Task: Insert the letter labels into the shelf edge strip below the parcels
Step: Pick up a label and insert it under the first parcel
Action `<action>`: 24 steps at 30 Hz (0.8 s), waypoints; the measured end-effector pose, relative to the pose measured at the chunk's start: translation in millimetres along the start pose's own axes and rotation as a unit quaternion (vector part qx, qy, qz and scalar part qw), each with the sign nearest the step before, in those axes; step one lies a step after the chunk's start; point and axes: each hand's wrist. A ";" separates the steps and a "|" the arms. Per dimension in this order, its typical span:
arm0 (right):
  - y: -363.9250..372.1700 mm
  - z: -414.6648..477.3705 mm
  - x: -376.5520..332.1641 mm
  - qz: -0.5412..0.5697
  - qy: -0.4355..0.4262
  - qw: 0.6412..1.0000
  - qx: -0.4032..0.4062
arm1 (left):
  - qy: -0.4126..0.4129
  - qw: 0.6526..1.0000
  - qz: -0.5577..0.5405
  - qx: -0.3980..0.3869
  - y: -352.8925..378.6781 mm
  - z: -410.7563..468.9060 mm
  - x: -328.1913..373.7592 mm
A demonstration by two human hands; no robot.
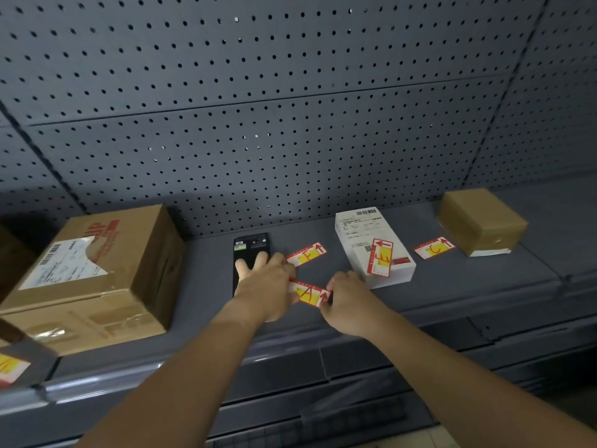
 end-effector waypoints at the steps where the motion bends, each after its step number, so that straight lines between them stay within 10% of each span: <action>1: 0.2 -0.6 0.4 0.007 -0.004 1.000 0.008 | 0.005 1.000 -0.013 0.005 0.8 -0.9 -0.6; 24: -24.5 -33.1 -11.1 0.074 -0.089 0.981 0.156 | -0.053 0.970 -0.214 0.099 -26.6 -21.8 7.5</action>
Point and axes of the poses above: each hand's wrist, its own z-axis towards the middle knuckle, its own y-axis out of the palm, x = y × z, and after that the axes turned 4 degrees about z, right-handed
